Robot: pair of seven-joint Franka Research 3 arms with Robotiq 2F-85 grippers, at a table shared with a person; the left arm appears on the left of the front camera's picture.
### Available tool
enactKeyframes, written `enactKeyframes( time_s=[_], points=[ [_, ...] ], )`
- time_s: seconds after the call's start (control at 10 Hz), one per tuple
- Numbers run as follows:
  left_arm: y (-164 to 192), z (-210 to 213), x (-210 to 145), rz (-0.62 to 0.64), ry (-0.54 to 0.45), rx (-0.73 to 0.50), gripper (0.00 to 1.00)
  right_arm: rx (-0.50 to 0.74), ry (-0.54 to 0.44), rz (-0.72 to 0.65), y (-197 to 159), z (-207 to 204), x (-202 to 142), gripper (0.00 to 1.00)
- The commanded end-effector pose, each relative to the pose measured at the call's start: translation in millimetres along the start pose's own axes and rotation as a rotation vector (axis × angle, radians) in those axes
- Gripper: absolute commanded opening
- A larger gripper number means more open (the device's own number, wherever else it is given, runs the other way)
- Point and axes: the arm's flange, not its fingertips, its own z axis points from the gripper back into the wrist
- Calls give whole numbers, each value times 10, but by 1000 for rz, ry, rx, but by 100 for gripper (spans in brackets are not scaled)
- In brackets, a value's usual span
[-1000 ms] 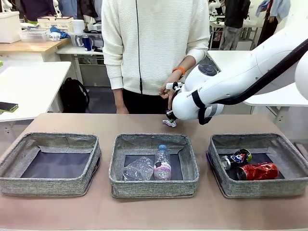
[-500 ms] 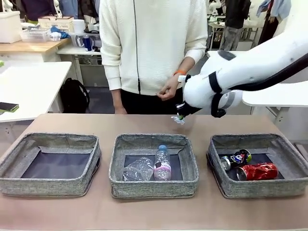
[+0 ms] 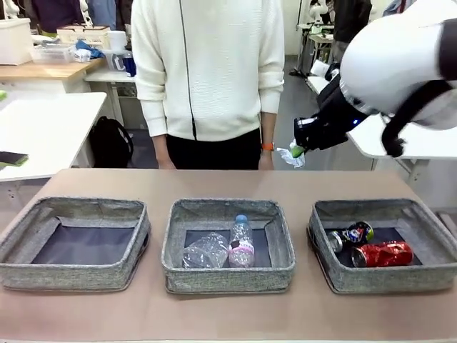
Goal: Sort the waste into the appropriate baskets.
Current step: Pick up the waste item pointed out by the person.
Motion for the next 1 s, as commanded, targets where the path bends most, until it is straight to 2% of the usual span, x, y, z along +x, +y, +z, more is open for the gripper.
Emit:
enactKeyframes(
  time_s=[0.0, 0.1, 0.2, 0.3, 0.4, 0.6, 0.7, 0.8, 0.9],
  points=[
    [-26, -16, 3, -21, -3, -22, 100, -137, 43, -11, 53, -90, -126, 0],
    [-26, -16, 3, -21, -3, -22, 100, 0, 0, 0, 0, 0, 0, 0],
    [-26, -16, 3, -21, -3, -22, 100, 0, 0, 0, 0, 0, 0, 0],
    [-26, -16, 3, -21, -3, -22, 100, -47, 17, 6, 84, 67, -182, 7],
    [-26, -16, 3, -21, -3, -22, 100, -142, 87, -87, 187, -59, -77, 7],
    [-26, -16, 3, -21, -3, -22, 100, -333, 156, -16, 998, 375, 199, 7],
    [-26, -16, 3, -21, -3, -22, 100, -414, 250, -47, 1459, 554, 321, 7],
    [-26, -16, 3, -21, -3, -22, 100, -419, 252, -54, 1903, 670, 417, 7],
    [-26, -16, 3, -21, -3, -22, 100, -498, 188, -180, 2380, 712, 521, 7]
  ],
)
